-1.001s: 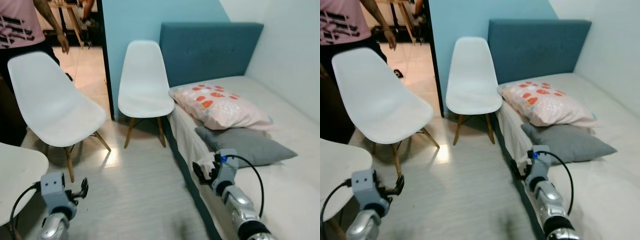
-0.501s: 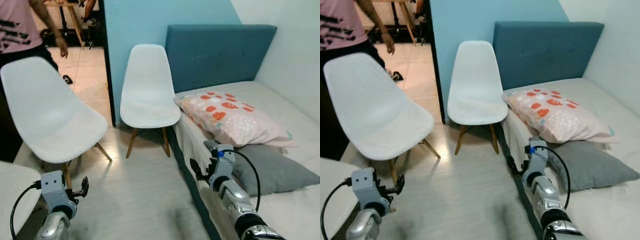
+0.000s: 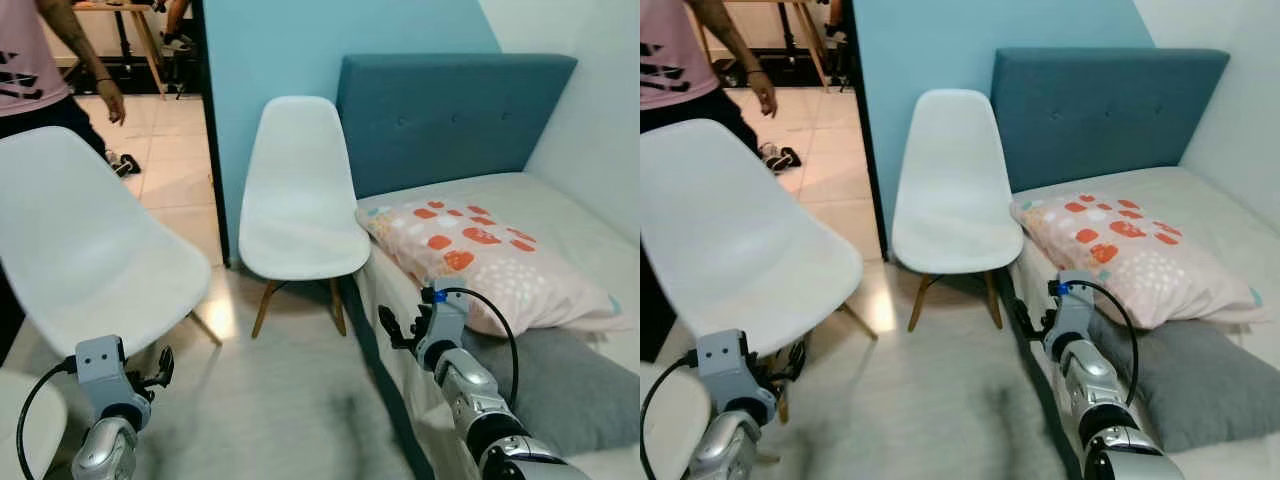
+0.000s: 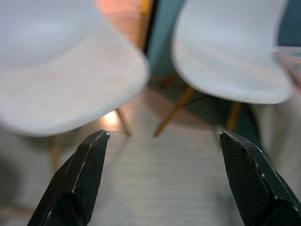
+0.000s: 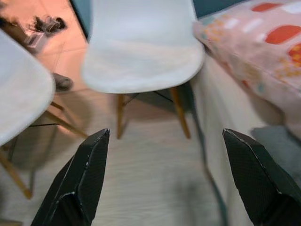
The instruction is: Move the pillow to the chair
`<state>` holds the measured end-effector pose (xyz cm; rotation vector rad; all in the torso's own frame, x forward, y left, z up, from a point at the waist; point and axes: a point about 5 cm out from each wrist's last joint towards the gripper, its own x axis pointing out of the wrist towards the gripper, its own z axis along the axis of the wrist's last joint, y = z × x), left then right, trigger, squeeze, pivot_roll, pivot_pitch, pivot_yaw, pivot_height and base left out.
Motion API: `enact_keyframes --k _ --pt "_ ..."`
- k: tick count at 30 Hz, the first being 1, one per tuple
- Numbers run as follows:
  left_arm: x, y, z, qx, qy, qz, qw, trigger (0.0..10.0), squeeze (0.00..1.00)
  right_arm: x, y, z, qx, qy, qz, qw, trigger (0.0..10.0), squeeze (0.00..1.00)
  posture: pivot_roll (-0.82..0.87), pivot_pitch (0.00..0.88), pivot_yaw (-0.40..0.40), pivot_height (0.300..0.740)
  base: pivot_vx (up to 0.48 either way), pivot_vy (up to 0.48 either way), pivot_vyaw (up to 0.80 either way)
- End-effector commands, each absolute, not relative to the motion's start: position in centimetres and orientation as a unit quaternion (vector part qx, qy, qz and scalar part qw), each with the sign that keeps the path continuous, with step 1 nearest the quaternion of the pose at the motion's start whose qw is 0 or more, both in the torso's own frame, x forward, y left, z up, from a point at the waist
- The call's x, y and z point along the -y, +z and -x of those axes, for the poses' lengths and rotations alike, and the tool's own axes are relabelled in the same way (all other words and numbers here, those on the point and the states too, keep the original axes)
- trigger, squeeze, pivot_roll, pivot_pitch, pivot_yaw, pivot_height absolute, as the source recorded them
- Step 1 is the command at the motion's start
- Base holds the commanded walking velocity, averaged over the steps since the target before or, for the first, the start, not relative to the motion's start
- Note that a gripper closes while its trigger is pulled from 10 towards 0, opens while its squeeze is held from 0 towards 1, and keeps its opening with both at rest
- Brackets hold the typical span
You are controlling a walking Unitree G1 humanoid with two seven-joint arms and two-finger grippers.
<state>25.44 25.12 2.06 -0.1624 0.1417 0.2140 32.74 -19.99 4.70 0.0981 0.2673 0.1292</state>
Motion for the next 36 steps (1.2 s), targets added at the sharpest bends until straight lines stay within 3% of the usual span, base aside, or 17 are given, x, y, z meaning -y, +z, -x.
enact_keyframes --k 1,6,11,20,25,36 --pt "-25.1 2.0 -25.4 -0.075 0.104 0.080 0.989 10.0 0.00 19.9 5.0 -33.0 -0.126 0.061 -0.052 0.989 10.0 0.00 0.09 0.000 -0.073 0.740 0.364 0.000 0.00" --pt "-24.9 2.1 -25.6 -0.072 0.099 0.083 0.989 10.0 0.00 19.9 5.0 -33.1 -0.127 0.059 -0.060 0.988 10.0 0.00 0.09 0.000 -0.075 0.740 0.361 0.000 0.00" --pt "-24.7 2.3 -25.8 -0.069 0.095 0.085 0.989 10.0 0.00 21.0 5.0 -33.2 -0.131 -0.001 -0.178 0.975 10.0 0.00 0.09 0.000 -0.072 0.740 0.360 0.000 0.00" --pt "-24.8 2.3 -25.7 -0.069 0.096 0.085 0.989 10.0 0.00 20.2 4.9 -33.1 -0.138 0.041 -0.090 0.986 10.0 0.00 0.10 0.000 -0.072 0.740 0.359 0.000 0.00" --pt "-24.8 2.3 -25.6 -0.070 0.097 0.086 0.989 10.0 0.00 20.2 4.6 -33.0 -0.145 0.036 -0.091 0.985 10.0 0.00 0.10 0.000 -0.073 0.740 0.357 0.000 0.00" --pt "-24.6 2.4 -25.9 -0.070 0.095 0.087 0.989 10.0 0.00 20.5 4.9 -33.2 -0.147 0.030 -0.082 0.985 10.0 0.00 0.10 0.000 -0.077 0.740 0.323 0.000 -0.77"
